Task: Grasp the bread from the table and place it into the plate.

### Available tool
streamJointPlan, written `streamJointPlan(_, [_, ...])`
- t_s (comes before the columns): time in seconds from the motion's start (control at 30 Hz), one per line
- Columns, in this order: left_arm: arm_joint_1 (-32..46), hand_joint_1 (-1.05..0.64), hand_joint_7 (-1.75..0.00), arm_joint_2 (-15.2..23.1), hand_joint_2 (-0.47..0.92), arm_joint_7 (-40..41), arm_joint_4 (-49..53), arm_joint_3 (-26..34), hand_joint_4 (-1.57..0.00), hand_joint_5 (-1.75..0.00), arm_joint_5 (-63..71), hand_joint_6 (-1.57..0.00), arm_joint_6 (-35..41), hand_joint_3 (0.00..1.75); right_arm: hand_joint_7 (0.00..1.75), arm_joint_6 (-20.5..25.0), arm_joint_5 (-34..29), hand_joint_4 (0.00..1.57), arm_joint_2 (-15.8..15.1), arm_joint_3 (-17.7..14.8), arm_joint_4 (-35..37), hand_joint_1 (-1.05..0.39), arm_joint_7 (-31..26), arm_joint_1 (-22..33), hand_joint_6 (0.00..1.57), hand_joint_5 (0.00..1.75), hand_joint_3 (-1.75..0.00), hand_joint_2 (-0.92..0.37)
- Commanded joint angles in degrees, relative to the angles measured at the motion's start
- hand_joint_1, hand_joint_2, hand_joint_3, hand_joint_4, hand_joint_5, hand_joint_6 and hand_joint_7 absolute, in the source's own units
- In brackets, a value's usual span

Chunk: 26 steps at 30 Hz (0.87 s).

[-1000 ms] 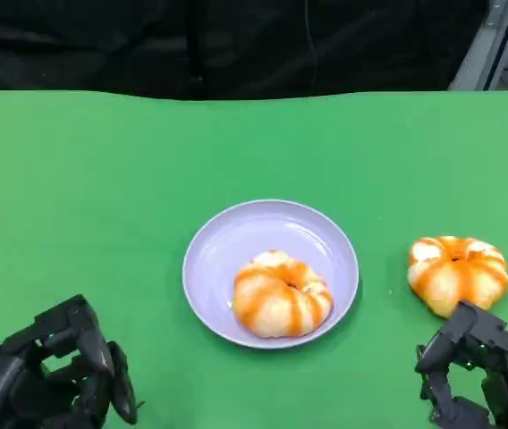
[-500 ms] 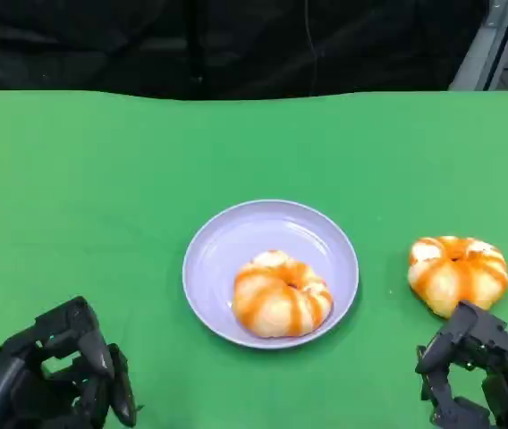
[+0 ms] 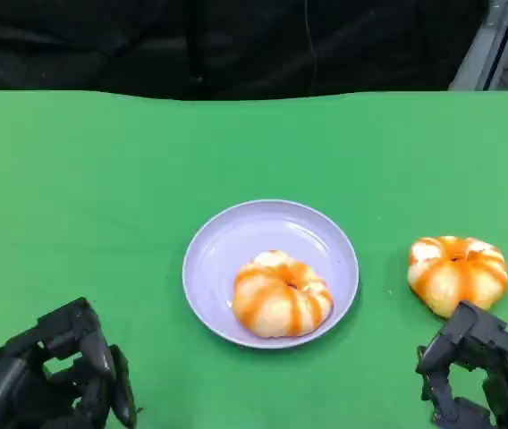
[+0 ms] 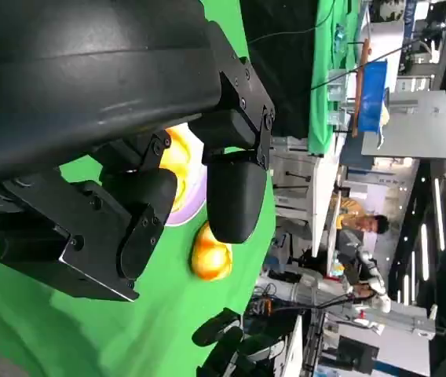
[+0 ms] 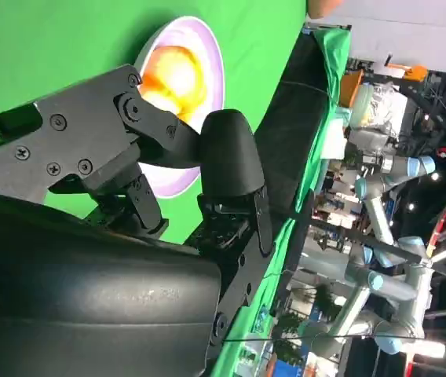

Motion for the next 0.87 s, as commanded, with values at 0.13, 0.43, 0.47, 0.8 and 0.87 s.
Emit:
streamJointPlan(0.13, [0.1, 0.12, -1.75, -0.1, 0.58, -0.3, 0.1, 0.5, -0.85, -1.75, 0.3, -0.67, -0.5, 1.49, 1.62, -0.7, 0.8, 0.81, -0.9, -0.6, -0.1, -0.13, 0.3, 0.2, 0.68, 1.75, -0.91, -0.68])
streamJointPlan(0.43, [0.2, 0.11, -1.75, -0.1, 0.58, -0.3, -0.1, 0.5, -0.85, -1.75, 0.1, -0.66, -0.4, 1.49, 1.61, -0.7, 1.0, 0.81, -0.8, -0.6, -0.1, -0.14, 0.4, 0.2, 0.68, 1.75, -0.92, -0.67])
streamJointPlan(0.47, [0.2, 0.11, -1.75, -0.2, 0.58, -0.2, -0.1, 0.5, -0.85, -1.75, 0.2, -0.66, -0.5, 1.49, 1.61, -0.5, 1.2, 0.81, -0.8, -0.6, -0.3, -0.14, 0.6, 0.2, 0.68, 1.75, -0.92, -0.68])
streamJointPlan(0.8, [0.1, 0.09, -1.75, -0.3, 0.58, -0.4, 0.0, 0.5, -0.85, -1.75, 0.0, -0.66, -0.4, 1.48, 1.61, -0.8, 1.3, 0.81, -0.8, -0.7, -0.1, -0.12, 0.6, 0.1, 0.68, 1.75, -0.93, -0.68])
streamJointPlan(0.87, [0.1, 0.09, -1.75, -0.3, 0.57, -0.4, 0.0, 0.6, -0.85, -1.75, 0.0, -0.66, -0.4, 1.48, 1.61, -0.8, 1.3, 0.81, -0.8, -0.7, -0.1, -0.12, 0.6, 0.1, 0.68, 1.75, -0.92, -0.68])
